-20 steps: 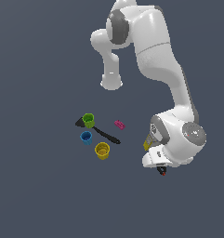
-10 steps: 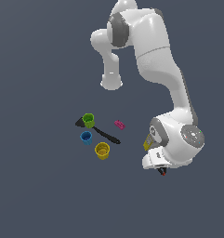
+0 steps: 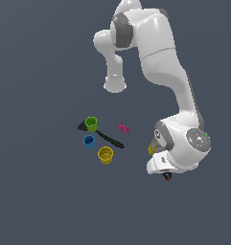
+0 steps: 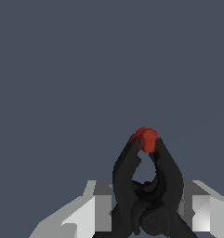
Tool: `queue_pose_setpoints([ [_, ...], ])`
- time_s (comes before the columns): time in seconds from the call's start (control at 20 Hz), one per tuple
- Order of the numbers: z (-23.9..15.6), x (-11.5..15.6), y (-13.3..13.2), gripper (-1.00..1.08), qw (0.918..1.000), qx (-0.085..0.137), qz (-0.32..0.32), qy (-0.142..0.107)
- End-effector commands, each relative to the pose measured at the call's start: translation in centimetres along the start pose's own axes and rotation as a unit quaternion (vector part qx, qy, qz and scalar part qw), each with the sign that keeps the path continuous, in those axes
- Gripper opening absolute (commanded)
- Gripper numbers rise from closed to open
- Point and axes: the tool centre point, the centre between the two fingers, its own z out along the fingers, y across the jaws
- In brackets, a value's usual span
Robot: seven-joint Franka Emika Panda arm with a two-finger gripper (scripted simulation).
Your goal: Pick up a designated object from a clutter of objects.
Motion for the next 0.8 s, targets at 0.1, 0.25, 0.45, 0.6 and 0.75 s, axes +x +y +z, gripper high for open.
queue_pose_setpoints([
  [0.1,-0.8,-0.1,0.2,-1.0,1.0,0.0,0.0,0.0],
  [0.25,-1.9,-0.2,0.5,-1.0,1.0,0.0,0.0,0.0],
  [0.45,-4.2,-0.5,1.2,-1.0,1.0,0.0,0.0,0.0],
  [0.6,-6.5,-0.8,1.8,-1.0,1.0,0.0,0.0,0.0],
  [0.75,-9.5,-1.2,2.7,-1.0,1.0,0.0,0.0,0.0],
])
